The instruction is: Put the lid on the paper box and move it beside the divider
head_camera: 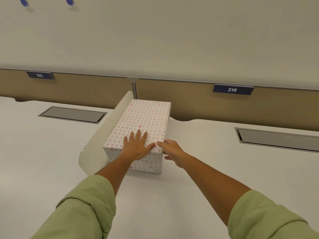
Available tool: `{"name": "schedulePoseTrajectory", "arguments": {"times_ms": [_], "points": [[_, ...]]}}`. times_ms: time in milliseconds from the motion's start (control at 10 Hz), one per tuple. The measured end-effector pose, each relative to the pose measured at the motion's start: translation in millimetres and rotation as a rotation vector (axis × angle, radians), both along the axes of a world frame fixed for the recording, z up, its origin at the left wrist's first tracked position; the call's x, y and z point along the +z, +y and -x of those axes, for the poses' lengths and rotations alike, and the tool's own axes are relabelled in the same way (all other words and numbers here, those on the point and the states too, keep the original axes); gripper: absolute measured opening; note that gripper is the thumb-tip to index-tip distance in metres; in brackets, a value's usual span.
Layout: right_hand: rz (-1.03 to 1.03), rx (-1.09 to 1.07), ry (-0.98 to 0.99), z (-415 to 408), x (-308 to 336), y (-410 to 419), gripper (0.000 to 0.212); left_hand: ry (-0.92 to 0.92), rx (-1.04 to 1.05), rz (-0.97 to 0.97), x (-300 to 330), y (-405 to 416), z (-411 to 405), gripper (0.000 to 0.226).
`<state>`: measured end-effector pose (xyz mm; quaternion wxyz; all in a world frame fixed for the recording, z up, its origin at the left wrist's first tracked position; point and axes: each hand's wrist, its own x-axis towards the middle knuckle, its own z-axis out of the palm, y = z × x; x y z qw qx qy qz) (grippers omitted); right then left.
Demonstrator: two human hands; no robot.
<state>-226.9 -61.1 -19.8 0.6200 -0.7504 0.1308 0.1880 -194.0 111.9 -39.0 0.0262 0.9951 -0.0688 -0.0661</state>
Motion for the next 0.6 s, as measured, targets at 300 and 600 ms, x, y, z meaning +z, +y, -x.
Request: {"name": "schedulePoseTrajectory", "arguments": {"times_ms": [300,600], "points": [[0.023,-0.024,-0.006,5.0,7.8,-10.3,0.063,-0.028,0.02,0.044,3.9,-3.2,7.9,0.106],[0.05,-0.01,-0.101,31.7,38.5,-57.3,0.072,-0.051,0.07,0.057,31.8,-26.1,42.6,0.107]]}}
